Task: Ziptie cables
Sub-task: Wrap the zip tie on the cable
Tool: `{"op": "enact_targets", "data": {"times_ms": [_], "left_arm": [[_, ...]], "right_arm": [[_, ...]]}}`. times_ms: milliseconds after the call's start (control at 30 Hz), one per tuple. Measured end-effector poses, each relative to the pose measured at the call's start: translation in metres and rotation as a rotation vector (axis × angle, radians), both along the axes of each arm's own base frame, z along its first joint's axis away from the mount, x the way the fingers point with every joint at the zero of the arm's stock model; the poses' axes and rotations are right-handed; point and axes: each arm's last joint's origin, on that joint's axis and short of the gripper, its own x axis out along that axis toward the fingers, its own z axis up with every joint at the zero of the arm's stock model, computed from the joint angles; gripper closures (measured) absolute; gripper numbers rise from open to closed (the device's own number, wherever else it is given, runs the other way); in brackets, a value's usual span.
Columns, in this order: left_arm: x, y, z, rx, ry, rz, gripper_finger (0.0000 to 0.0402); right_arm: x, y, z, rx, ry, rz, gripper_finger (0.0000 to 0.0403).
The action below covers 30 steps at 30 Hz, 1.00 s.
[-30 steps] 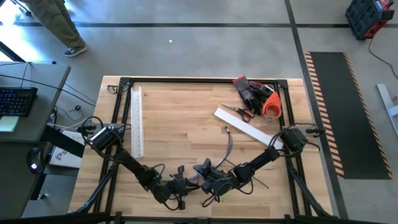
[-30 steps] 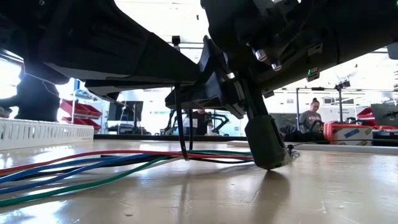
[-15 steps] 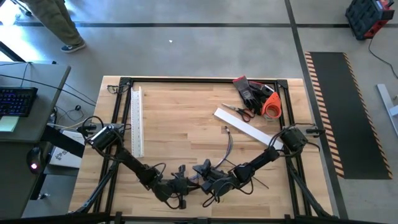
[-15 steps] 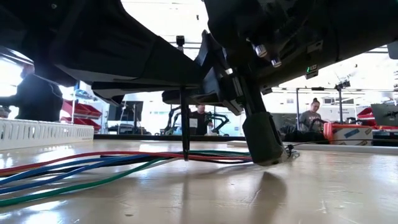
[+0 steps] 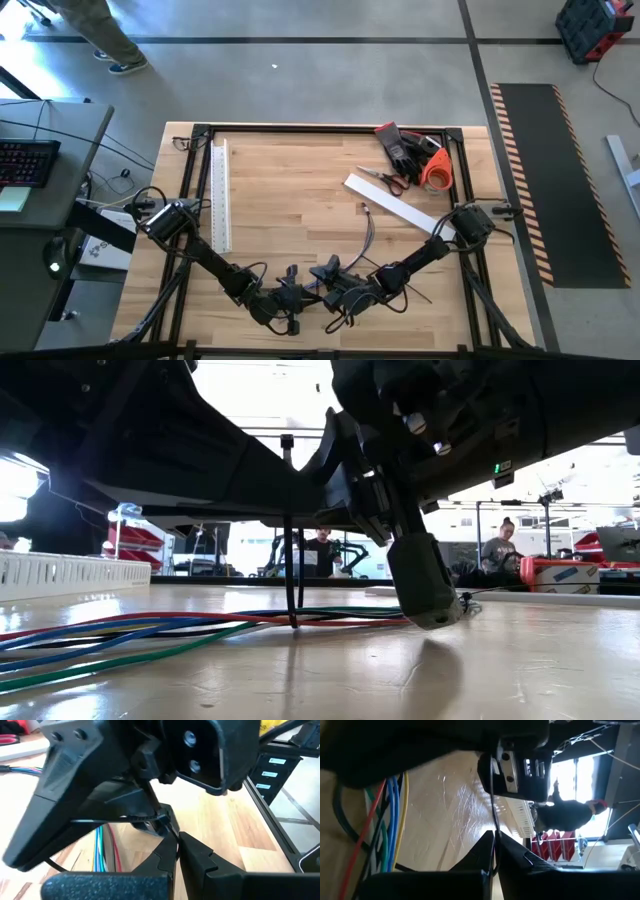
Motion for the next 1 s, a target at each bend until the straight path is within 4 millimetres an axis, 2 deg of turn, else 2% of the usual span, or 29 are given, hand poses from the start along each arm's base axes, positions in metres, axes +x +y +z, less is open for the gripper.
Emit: {"op": "enact_targets", "data": {"times_ms": [733, 1000], "left_arm": [[0.007, 0.010, -0.001, 0.008, 0.014, 0.025, 0.0402], [0.005, 0.007, -0.001, 0.016, 0.014, 0.015, 0.0402]], "right_arm": [[-0.005, 0.013, 0.004, 0.027, -0.041, 0.033, 0.0403], [-0.003, 0.009, 0.003, 0.101, -0.054, -0.004, 0.0402]]}}
